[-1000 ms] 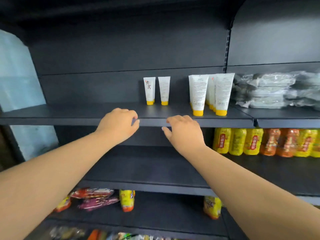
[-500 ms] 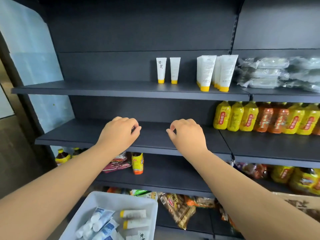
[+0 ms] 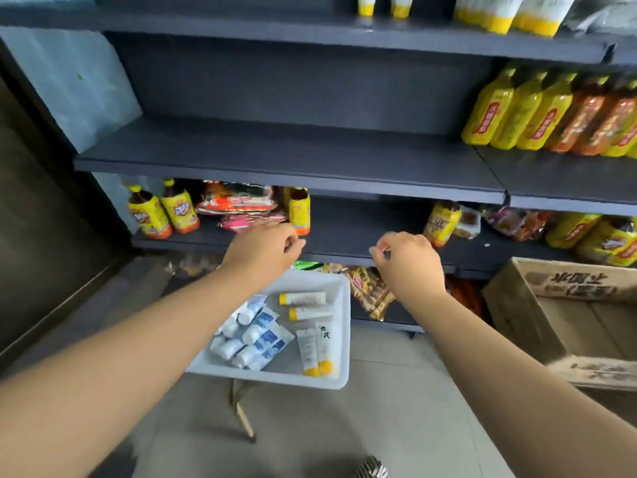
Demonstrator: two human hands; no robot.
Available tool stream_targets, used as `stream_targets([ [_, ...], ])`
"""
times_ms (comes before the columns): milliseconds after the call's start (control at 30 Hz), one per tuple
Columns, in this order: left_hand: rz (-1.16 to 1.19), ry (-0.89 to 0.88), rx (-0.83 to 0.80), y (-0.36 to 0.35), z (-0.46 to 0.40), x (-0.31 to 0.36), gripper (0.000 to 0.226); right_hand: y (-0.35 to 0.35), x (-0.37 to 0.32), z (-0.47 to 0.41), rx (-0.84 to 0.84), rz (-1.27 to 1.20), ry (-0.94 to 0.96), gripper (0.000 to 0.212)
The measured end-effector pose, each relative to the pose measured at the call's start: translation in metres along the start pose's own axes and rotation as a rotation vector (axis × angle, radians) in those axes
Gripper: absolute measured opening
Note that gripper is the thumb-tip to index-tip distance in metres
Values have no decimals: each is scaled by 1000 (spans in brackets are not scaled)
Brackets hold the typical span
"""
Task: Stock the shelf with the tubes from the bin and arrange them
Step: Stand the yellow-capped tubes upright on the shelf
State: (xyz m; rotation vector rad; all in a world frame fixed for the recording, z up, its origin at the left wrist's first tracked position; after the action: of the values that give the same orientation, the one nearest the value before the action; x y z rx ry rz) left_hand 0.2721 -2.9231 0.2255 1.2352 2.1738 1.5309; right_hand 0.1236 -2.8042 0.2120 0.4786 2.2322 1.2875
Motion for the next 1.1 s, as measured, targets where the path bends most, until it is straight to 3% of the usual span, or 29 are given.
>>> stream_targets([
  [267,33,230,-264,-107,45,-74,26,-122,17,34,-288,-88,-179,24],
  [433,112,516,-414,-184,71,-111,27,-216,37,48,-489,-141,-298,25],
  [567,168,828,-422,-239,95,-142,29,-284,48,60,-632,-238,-473,29],
  [700,140,957,-470,-296,119,-161,32,-352,58,81,-772,-282,-672,20],
  [767,183,990,-553,-328,139,-164,35,-380,64,98,-830,-269,-778,34],
  [833,216,1015,-659,-362,157,-164,37,-410,67,116,-874,-306,-908,39],
  [933,284,1101,-737,-397,175,-162,39,-431,67,130,-887,-374,-1062,26],
  [1000,337,1253,-739,-426,191,-167,40,-458,71,139,-873,-384,-1165,45],
  [1100,492,1355,-732,-461,207,-162,31,-482,76,151,-817,-340,-1289,48],
])
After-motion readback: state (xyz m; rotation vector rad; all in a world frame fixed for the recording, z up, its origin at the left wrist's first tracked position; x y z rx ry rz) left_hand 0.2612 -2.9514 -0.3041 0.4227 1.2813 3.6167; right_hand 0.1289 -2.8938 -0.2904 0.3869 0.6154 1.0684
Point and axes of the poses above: each hand's wrist, its own z-axis away from the middle knuckle, its own y-axis out of the back of the hand, x = y × z, the point moved 9 cm from there along -z, towards the middle knuckle, and after that the axes turned 14 degrees about x, right-handed, at the moved point
